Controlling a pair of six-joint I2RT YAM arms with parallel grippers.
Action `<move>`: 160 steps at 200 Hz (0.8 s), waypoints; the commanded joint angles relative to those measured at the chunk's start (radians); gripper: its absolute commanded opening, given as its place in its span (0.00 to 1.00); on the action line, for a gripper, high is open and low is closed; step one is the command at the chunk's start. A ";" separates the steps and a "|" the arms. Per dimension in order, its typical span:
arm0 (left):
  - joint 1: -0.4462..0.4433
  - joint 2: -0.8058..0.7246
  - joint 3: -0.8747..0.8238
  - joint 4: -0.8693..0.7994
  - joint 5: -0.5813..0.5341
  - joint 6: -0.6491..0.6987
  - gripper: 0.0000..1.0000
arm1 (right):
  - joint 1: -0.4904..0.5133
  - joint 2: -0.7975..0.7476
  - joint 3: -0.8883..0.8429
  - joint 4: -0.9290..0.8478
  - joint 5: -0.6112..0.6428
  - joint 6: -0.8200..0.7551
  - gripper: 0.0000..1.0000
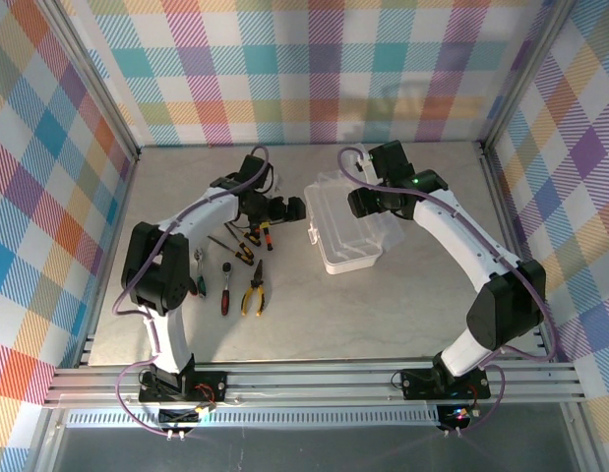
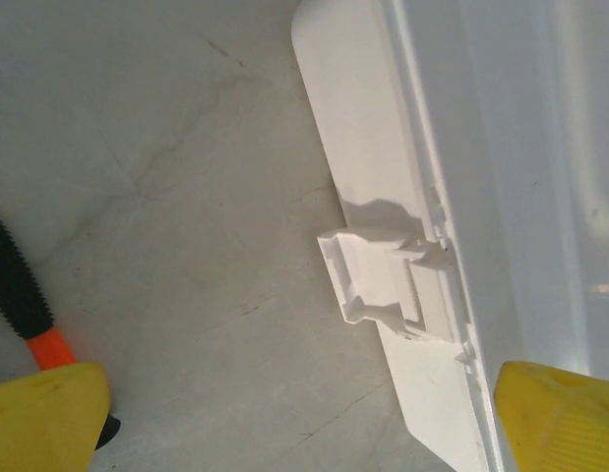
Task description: Pack the tool kit
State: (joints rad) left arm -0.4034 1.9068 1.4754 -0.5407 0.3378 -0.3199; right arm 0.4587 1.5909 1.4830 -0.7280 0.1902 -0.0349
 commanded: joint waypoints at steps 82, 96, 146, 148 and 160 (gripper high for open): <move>-0.041 0.106 0.047 0.077 0.060 -0.046 1.00 | 0.005 0.029 0.032 -0.034 -0.044 0.010 0.72; -0.041 0.114 0.049 0.075 0.055 -0.046 1.00 | 0.005 0.030 0.032 -0.033 -0.046 0.010 0.73; -0.044 0.141 0.051 0.101 0.072 -0.059 1.00 | 0.005 0.032 0.027 -0.034 -0.047 0.011 0.73; -0.044 0.143 0.051 0.101 0.073 -0.058 1.00 | 0.005 0.032 0.026 -0.034 -0.047 0.012 0.73; -0.046 0.147 0.050 0.111 0.079 -0.062 1.00 | 0.005 0.031 0.025 -0.033 -0.047 0.011 0.73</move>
State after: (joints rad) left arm -0.4385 2.0361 1.5036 -0.4549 0.3931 -0.3614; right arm 0.4587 1.5963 1.4925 -0.7391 0.1864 -0.0341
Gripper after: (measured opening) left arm 0.996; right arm 0.725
